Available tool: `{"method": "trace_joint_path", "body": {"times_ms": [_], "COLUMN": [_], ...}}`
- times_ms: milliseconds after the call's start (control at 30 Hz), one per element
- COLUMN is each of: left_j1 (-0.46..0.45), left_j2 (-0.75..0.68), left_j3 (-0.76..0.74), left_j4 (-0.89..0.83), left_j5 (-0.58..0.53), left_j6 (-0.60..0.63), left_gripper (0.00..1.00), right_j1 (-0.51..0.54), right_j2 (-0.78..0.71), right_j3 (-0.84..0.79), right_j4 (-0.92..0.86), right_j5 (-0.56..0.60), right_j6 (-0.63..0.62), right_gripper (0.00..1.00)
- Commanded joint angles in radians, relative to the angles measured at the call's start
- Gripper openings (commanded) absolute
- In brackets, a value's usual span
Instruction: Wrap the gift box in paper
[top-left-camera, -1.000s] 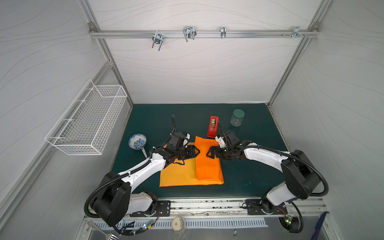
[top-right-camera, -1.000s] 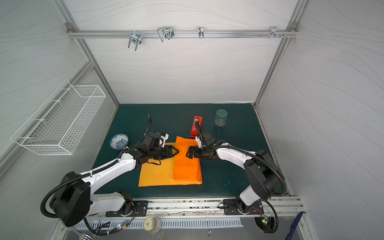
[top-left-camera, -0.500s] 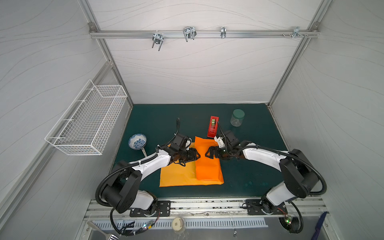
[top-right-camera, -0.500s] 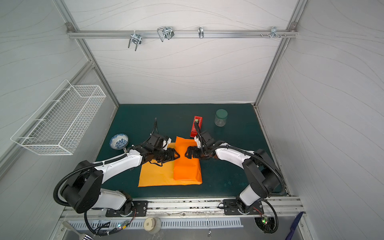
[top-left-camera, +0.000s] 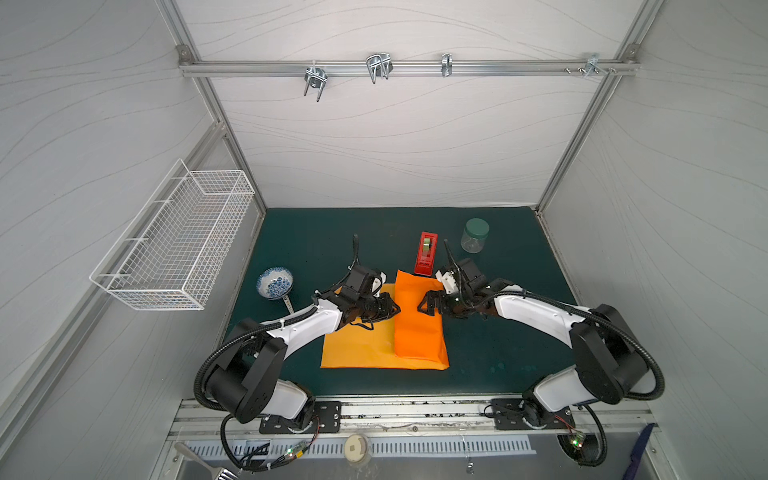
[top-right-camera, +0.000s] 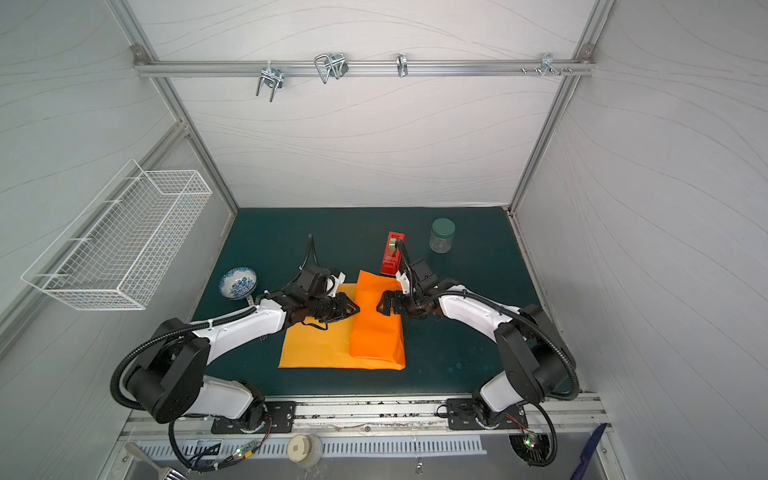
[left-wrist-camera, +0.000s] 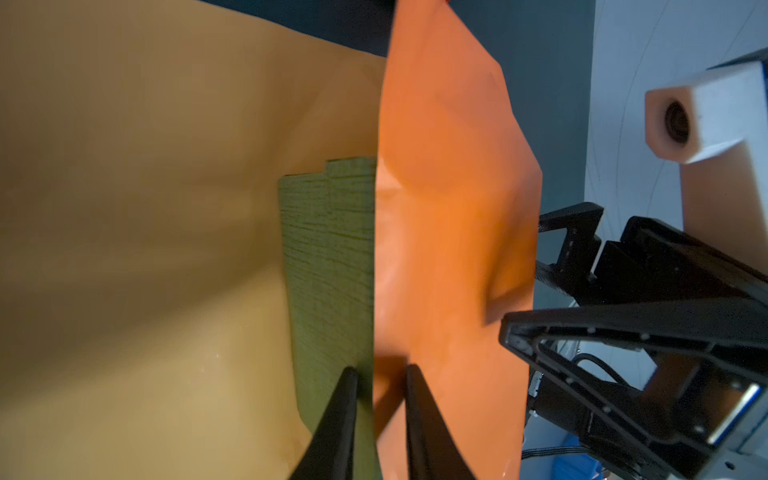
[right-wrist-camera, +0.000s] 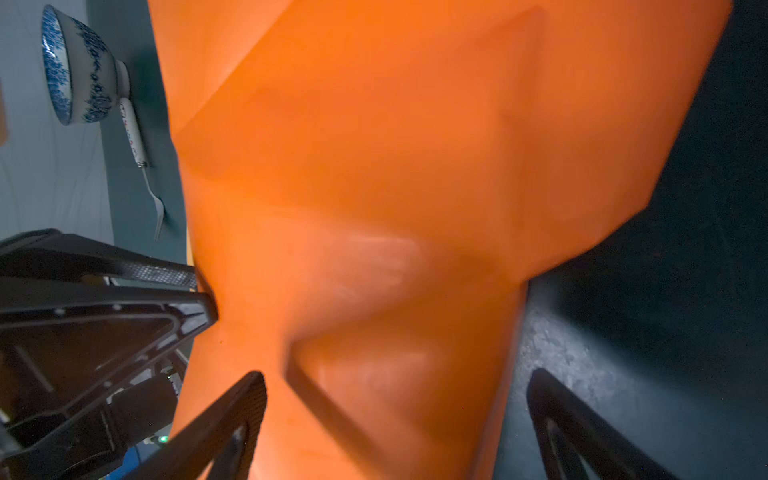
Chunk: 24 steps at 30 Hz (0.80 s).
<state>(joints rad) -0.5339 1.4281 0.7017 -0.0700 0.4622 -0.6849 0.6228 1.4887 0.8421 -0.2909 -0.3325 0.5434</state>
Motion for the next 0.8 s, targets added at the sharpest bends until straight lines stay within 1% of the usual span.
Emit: {"method": "trace_joint_path", "body": {"times_ms": [0, 67, 167, 267, 367, 400, 500, 600, 767], "left_j1": [-0.003, -0.003, -0.003, -0.001, -0.001, 0.000, 0.001, 0.003, 0.007], "left_j2": [0.032, 0.038, 0.037, 0.018, -0.013, -0.025, -0.049, -0.046, -0.035], "left_j3": [-0.024, -0.019, -0.016, -0.013, -0.009, -0.005, 0.009, 0.023, 0.033], "left_j4": [0.015, 0.007, 0.000, -0.002, -0.004, -0.007, -0.037, -0.061, -0.056], "left_j5": [0.017, 0.016, 0.002, -0.017, -0.032, -0.034, -0.055, -0.065, -0.044], "left_j6": [-0.036, -0.032, -0.030, -0.039, -0.047, -0.047, -0.030, -0.011, -0.008], "left_gripper": [0.20, 0.21, 0.22, 0.27, 0.38, 0.44, 0.57, 0.63, 0.69], "right_j1": [-0.006, -0.006, -0.007, -0.005, -0.004, -0.004, -0.004, -0.003, -0.004], "right_j2": [-0.009, 0.008, 0.033, 0.059, 0.080, 0.084, 0.088, 0.091, 0.098], "right_j3": [-0.010, -0.002, 0.005, 0.008, 0.001, -0.003, -0.009, -0.005, 0.002], "right_j4": [-0.028, -0.023, -0.007, -0.007, -0.002, 0.004, 0.019, 0.022, 0.039], "right_j5": [-0.059, -0.060, -0.079, -0.076, -0.074, -0.078, -0.092, -0.097, -0.122], "right_j6": [-0.038, -0.039, -0.036, -0.040, -0.041, -0.037, -0.028, -0.028, -0.022], "right_gripper": [0.98, 0.96, 0.90, 0.86, 0.81, 0.80, 0.79, 0.79, 0.76]}}
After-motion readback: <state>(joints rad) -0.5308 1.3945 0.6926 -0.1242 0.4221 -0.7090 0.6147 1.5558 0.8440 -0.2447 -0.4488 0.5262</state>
